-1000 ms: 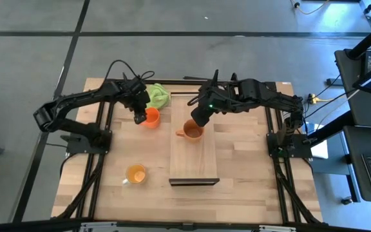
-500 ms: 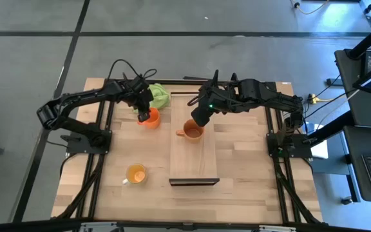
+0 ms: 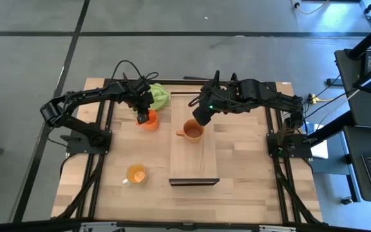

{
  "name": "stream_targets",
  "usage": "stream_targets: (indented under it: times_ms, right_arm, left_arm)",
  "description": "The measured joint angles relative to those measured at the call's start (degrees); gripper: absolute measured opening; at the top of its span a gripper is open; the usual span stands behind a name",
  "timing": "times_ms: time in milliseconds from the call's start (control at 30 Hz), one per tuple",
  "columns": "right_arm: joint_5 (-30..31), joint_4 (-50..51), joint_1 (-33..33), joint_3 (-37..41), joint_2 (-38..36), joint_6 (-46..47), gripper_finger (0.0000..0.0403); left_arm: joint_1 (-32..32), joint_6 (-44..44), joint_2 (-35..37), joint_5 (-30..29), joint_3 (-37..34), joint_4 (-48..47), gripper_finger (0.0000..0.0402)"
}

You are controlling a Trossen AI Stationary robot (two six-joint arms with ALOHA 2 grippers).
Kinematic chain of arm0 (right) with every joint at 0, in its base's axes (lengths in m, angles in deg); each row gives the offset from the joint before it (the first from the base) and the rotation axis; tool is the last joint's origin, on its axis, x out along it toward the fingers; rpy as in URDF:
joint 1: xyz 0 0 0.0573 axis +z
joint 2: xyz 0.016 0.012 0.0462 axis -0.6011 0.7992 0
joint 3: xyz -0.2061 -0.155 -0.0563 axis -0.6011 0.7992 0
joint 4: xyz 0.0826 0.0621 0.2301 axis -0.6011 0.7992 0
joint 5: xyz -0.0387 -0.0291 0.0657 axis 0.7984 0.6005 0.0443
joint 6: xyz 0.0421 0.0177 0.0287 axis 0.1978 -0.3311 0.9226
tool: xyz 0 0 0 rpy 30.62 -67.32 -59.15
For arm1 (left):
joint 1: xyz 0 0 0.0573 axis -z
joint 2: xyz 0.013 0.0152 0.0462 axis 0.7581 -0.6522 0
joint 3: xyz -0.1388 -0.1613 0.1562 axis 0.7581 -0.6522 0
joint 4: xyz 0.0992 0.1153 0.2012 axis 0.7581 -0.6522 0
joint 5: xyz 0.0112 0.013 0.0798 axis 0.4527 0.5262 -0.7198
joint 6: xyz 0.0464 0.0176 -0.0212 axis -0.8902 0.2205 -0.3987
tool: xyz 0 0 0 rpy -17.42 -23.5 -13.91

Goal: Stack small to large cups/mugs on shelf
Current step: Put the orange mug on the shelf

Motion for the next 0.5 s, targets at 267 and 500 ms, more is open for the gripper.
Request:
stream_targets:
  times_ms: [267,500]
  right_arm:
    - [4.20,1.02,0.00,0.00,0.00,0.19,0.0164]
    - [8.10,1.21,-0.52,0.00,-1.52,2.07,0.0160]
  left_arm:
    - [0.67,0.35,0.00,0.11,1.72,-3.06,0.0006]
    - [3.70,0.07,0.04,-3.03,20.01,-14.91,0.0003]
